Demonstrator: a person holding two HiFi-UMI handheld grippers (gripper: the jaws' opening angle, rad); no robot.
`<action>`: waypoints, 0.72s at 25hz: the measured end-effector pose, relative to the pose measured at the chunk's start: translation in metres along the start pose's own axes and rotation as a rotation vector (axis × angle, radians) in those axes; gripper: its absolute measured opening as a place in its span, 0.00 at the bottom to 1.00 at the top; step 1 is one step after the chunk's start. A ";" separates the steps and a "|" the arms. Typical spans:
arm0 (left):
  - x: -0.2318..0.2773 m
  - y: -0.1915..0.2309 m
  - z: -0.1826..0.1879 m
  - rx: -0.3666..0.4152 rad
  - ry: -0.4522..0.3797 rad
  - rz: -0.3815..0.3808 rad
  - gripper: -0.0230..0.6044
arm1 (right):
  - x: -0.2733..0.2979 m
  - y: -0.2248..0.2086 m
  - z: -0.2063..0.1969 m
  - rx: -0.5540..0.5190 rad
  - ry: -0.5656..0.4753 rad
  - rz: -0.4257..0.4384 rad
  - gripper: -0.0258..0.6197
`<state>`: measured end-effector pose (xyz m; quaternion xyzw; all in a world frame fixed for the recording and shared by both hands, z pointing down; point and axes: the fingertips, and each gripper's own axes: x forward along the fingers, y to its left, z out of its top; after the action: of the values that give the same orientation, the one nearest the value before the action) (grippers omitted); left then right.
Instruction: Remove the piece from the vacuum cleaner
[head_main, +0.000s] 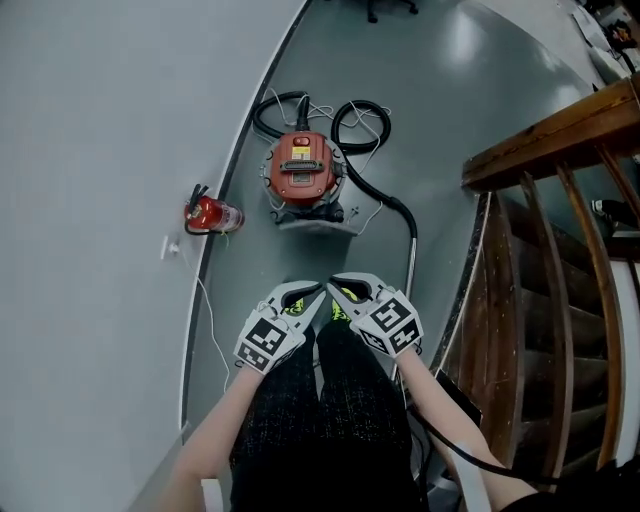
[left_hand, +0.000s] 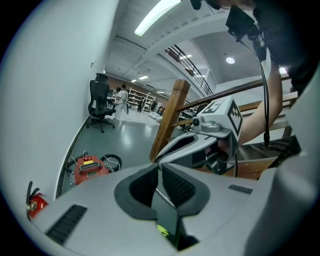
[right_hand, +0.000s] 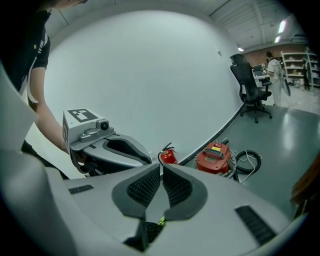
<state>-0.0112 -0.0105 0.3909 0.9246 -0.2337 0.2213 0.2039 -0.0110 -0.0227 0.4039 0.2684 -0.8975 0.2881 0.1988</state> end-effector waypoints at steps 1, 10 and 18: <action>0.002 0.003 -0.002 0.003 0.002 -0.002 0.07 | 0.004 -0.002 -0.001 0.002 0.002 -0.003 0.06; 0.036 0.027 -0.038 0.019 0.031 -0.044 0.07 | 0.034 -0.035 -0.034 0.007 0.045 -0.034 0.06; 0.066 0.046 -0.076 0.067 0.075 -0.061 0.07 | 0.063 -0.063 -0.070 0.008 0.076 -0.032 0.08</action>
<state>-0.0071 -0.0339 0.4995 0.9285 -0.1902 0.2573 0.1884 -0.0085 -0.0452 0.5151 0.2726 -0.8838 0.2982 0.2362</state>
